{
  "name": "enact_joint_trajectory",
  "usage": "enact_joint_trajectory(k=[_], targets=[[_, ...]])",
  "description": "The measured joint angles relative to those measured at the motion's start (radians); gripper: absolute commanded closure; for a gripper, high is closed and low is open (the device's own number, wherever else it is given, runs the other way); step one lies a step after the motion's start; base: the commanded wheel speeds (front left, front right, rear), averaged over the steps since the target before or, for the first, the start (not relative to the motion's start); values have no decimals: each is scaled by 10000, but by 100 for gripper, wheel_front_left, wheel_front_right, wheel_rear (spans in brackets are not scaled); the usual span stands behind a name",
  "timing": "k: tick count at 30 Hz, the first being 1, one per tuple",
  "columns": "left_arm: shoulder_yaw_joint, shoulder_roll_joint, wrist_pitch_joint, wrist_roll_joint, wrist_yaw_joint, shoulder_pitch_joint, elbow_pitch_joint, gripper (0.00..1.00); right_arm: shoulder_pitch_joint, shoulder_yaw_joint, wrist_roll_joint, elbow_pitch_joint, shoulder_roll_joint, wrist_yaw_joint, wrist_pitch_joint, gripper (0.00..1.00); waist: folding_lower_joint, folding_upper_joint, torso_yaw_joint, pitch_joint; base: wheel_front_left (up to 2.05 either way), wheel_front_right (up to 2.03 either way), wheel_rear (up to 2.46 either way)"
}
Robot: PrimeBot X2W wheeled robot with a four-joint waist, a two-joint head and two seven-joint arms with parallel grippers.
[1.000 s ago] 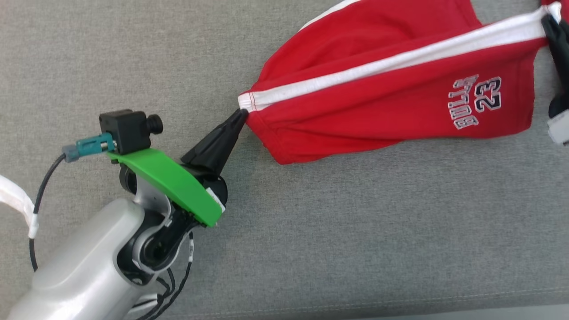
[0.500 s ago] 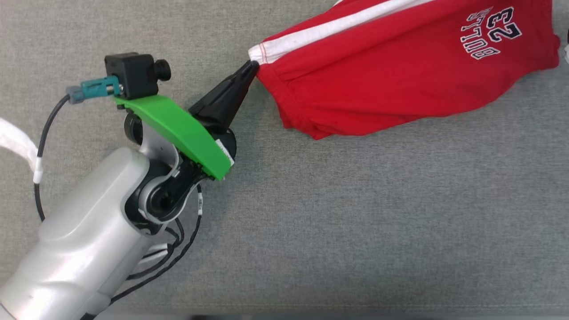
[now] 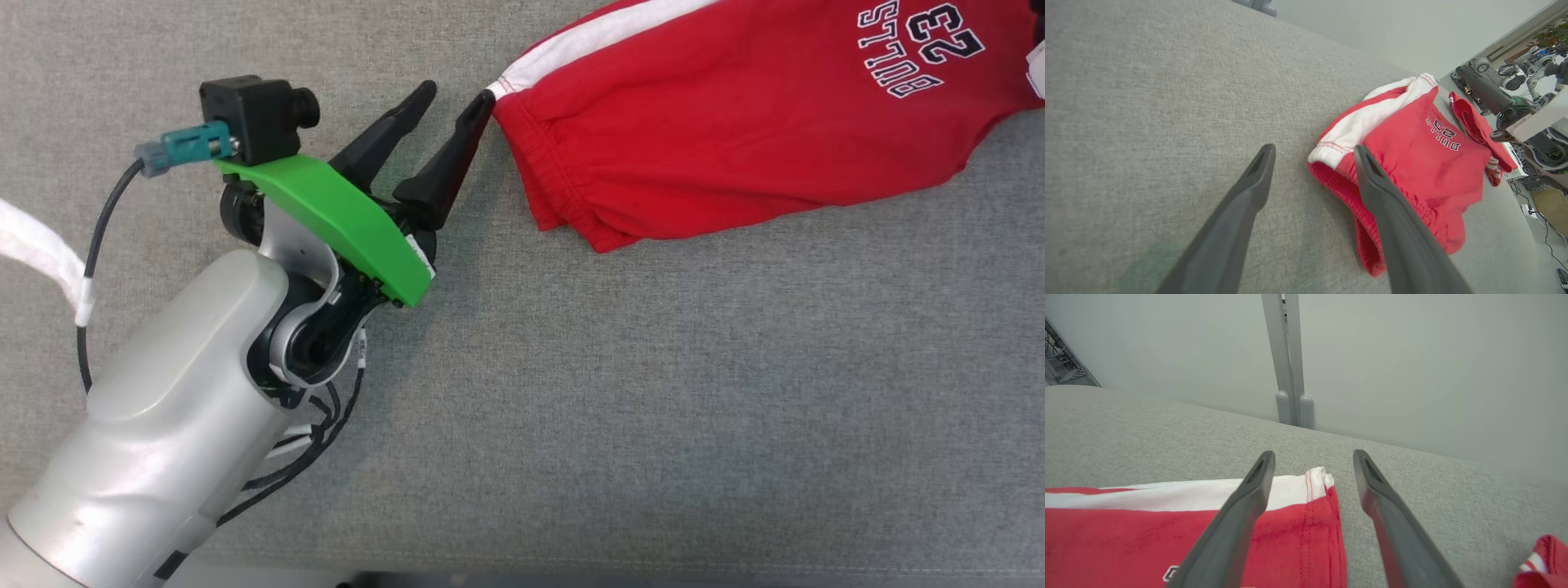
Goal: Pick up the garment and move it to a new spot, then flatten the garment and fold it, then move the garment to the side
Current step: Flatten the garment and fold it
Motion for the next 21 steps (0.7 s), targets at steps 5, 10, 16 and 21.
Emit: enact_joint_trajectory(k=[5,10,16,21], targets=[[-81,366,-1540,1381,541,388,-119,0,611,161,46,-117,-94,0,-917,0,0,0,-151,-471,0,0,0],[8,500,-2414,2619,1578,1528,-529,0,1830,-441,-226,-512,128,0,-1058,0,0,0,-344,-1109,0,0,0],[1304,-63,-2525,4686,2389,3332,-1498,0,3931,-1985,-1007,-1308,861,0,-1072,0,0,0,-564,-2004,0,0,0],[2422,-675,-2525,6341,2566,5077,-1912,0,5399,-2763,-1404,-1697,1530,0,-1072,0,0,0,-710,-2727,0,0,0]])
